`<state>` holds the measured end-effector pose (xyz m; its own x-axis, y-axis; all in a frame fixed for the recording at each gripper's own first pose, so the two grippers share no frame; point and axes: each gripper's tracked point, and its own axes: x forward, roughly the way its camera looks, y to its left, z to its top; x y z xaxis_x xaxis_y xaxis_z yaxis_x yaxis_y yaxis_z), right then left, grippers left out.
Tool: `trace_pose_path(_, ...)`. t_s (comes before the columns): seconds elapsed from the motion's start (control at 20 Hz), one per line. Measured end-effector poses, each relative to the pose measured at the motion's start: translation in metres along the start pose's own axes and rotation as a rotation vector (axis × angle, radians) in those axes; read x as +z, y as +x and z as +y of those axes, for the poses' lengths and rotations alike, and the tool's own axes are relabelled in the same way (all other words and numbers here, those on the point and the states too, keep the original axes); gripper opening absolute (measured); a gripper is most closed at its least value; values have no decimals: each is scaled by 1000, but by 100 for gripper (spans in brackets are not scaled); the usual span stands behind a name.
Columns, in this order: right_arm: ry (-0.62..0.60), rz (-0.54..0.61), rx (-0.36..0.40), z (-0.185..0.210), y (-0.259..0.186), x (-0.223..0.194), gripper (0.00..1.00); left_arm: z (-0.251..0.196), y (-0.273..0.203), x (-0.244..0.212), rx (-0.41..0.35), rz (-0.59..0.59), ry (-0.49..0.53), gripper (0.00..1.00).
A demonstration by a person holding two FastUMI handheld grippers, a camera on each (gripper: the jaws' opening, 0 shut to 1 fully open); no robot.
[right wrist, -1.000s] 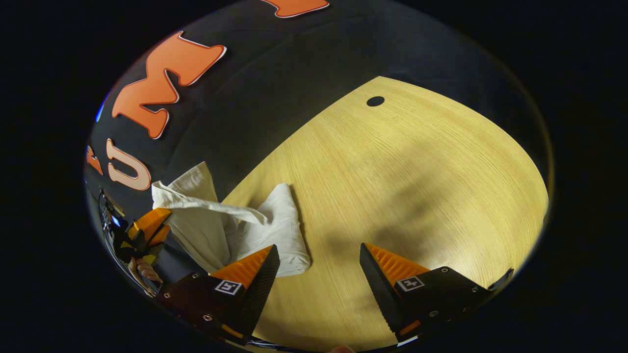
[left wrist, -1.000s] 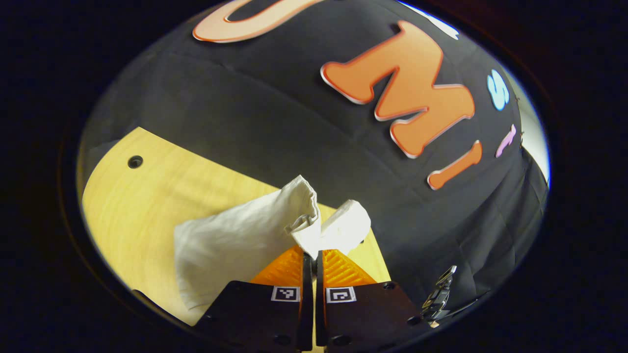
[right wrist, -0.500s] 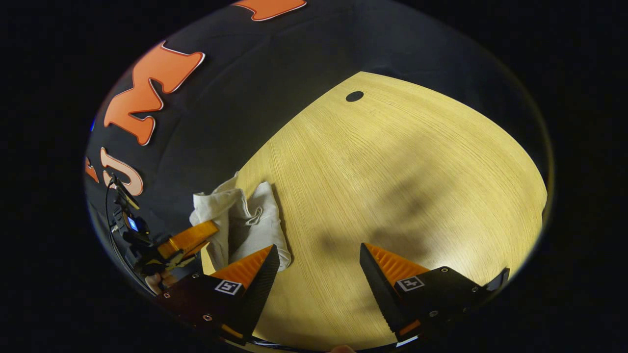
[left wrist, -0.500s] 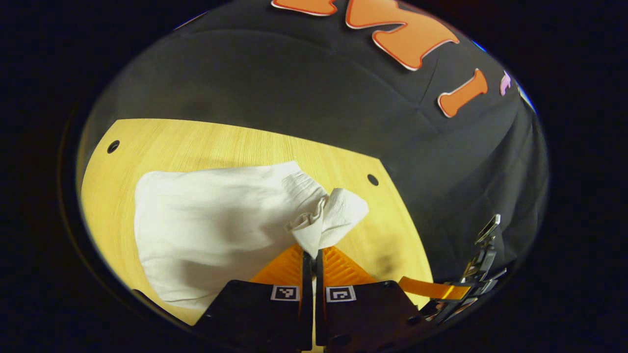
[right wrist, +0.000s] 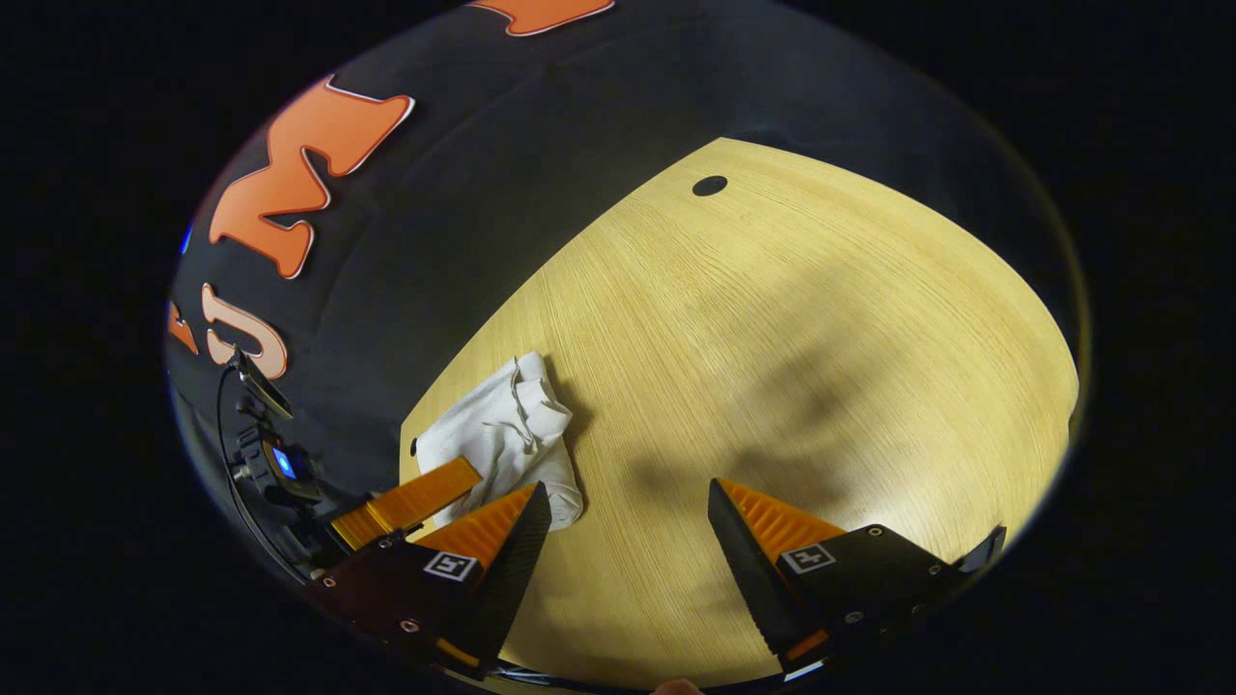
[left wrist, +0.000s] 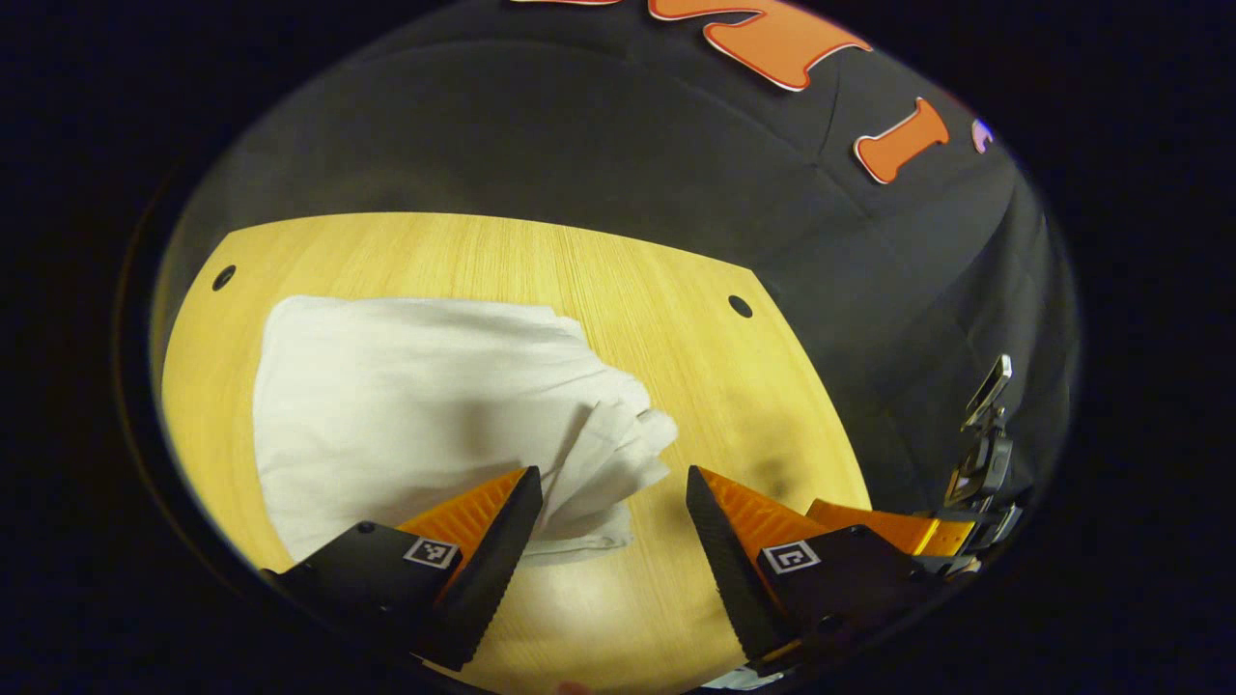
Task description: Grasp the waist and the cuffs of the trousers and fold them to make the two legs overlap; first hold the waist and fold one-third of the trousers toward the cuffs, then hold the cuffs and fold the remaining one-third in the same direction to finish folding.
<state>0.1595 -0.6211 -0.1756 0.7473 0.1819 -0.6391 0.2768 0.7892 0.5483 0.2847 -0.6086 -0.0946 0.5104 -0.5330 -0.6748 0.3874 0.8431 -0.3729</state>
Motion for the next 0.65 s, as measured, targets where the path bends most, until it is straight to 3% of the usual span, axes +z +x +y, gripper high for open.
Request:
trace_pose_path(0.3,-174,-82,-2,33,-4,24,98,52,-74,26,117,-160,34,99)
trace_pose_path(0.4,-261,-127,0,53,-5,36,98,80,-94,34,187,-238,31,100)
trace_pose_path(0.45,-312,-156,-1,63,-5,42,98,89,-102,29,208,-262,23,94)
trace_pose_path(0.5,-369,-197,-5,72,-7,49,98,96,-114,27,227,-287,15,100)
trace_pose_path(0.65,-523,-304,5,108,-14,61,99,105,-135,20,288,-380,10,99)
